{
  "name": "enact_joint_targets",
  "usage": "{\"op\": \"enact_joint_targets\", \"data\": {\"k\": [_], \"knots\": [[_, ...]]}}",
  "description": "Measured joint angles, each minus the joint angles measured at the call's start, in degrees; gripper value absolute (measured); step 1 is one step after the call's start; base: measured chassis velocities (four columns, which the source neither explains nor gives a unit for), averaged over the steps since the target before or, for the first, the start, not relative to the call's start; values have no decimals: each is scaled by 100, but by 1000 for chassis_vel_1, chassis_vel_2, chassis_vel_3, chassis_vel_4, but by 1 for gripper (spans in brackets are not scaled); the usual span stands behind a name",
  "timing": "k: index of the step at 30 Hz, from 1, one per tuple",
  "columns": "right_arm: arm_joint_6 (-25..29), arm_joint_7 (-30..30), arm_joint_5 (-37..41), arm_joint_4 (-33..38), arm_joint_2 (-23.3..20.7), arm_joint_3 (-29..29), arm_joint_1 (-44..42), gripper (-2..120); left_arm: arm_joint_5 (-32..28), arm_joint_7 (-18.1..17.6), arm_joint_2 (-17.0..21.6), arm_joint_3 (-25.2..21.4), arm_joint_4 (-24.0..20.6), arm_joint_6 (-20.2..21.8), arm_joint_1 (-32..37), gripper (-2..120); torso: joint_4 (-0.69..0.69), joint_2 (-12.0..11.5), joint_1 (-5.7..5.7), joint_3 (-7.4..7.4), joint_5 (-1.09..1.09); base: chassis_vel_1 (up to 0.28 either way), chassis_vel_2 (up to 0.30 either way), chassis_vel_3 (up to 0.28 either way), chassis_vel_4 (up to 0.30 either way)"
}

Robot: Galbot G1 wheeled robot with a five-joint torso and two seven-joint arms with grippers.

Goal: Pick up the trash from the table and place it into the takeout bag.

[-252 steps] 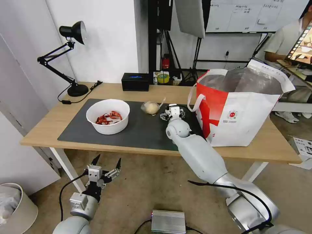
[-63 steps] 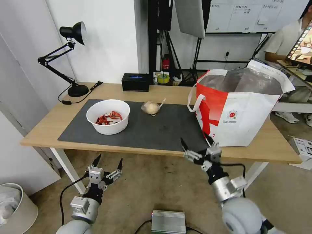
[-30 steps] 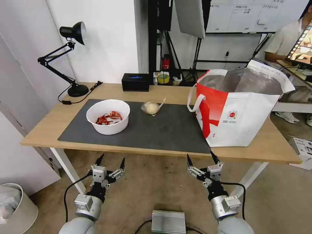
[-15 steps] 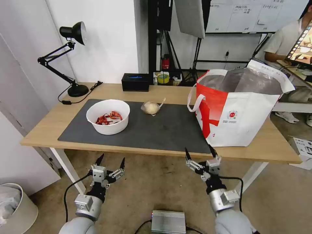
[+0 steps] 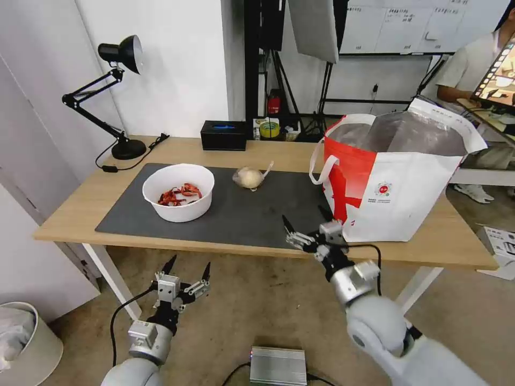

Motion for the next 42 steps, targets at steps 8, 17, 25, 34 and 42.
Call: {"op": "enact_joint_targets", "data": {"k": [8, 17, 25, 34, 42], "knots": [[-607, 295, 369, -546, 323, -597, 1060, 100, -49, -1, 43, -35, -22, 3, 32, 100, 0, 0, 0, 0, 0, 0, 0, 0, 0], [-1485, 637, 919, -1657, 1002, -1077, 2683, 100, -112, 12, 55, -139, -68, -5, 132, 100, 1, 0, 0, 0, 0, 0, 0, 0, 0], [-1687, 20, 1032, -3359, 1720, -1203, 3634, 100, -112, 20, 39, -182, -8, -76, 227, 100, 0, 0, 0, 0, 0, 0, 0, 0, 0], [-1680, -352, 916, -4598, 2175, -1373, 4172, 100, -108, 24, 48, -162, 55, -119, 196, 100, 0, 0, 0, 0, 0, 0, 0, 0, 0], [-1656, -629, 799, -5477, 2529, -1442, 4534, 100, -102, 29, 56, -122, 65, -130, 111, 100, 0, 0, 0, 0, 0, 0, 0, 0, 0]]}}
